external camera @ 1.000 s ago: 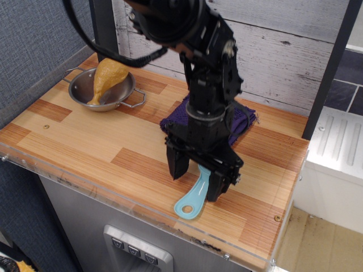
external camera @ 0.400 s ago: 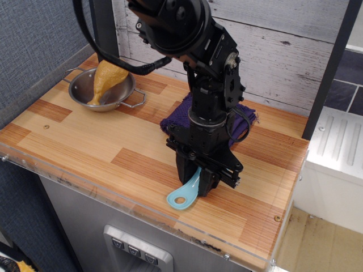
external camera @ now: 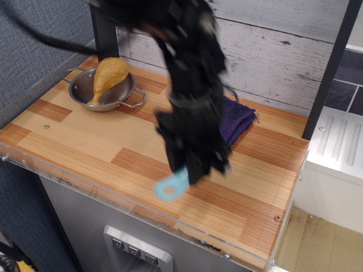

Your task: Place the brush on the far edge of the table.

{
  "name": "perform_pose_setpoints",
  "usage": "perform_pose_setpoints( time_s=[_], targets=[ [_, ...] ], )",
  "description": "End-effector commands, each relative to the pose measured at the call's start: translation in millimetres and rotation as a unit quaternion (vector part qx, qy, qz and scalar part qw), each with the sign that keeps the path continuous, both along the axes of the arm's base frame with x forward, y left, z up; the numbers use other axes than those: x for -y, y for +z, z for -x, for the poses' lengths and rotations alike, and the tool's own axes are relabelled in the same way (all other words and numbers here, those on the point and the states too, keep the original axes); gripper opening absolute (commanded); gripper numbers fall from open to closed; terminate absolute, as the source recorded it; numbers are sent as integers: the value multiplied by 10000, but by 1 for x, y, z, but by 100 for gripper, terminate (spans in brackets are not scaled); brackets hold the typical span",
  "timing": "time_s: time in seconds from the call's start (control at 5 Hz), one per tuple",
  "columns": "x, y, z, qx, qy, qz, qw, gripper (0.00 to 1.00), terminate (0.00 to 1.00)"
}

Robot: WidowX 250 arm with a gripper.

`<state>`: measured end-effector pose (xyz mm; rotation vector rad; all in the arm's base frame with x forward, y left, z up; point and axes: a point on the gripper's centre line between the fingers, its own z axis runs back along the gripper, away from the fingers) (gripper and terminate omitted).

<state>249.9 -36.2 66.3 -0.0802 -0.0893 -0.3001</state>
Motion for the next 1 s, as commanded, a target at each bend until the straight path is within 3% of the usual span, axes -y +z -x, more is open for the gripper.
perform_pose_setpoints(
  time_s=[0.0,0.4,0.8],
  targets=[
    [-94,22,15,192,918,-268,9952,0,0],
    [-193,0,11,-122,1299,-906,9873,0,0],
    [-281,-12,-1,-325,1577,-893,9829,0,0]
  ],
)
